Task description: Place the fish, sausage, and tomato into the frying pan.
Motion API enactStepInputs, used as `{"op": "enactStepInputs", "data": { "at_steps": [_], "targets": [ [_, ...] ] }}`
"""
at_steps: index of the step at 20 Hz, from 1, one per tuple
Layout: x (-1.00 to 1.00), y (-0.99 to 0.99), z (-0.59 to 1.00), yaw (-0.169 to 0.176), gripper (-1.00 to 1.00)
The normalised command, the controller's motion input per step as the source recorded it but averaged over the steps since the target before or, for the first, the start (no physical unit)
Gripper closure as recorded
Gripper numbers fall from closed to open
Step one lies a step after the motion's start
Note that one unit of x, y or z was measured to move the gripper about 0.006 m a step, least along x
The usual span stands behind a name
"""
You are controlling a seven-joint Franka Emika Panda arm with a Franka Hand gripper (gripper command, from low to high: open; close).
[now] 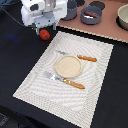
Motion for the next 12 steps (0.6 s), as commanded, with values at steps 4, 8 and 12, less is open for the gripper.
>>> {"op": "enactStepInputs", "data": {
  "at_steps": [4,8,12],
  "targets": [
    [-0.38,0.09,-0.34,-0.045,-1.00],
    [-0.53,0.06,-0.39,-0.028,-1.00],
    [-0.58,0.13,-0.40,-0.022,-1.00]
  ]
}}
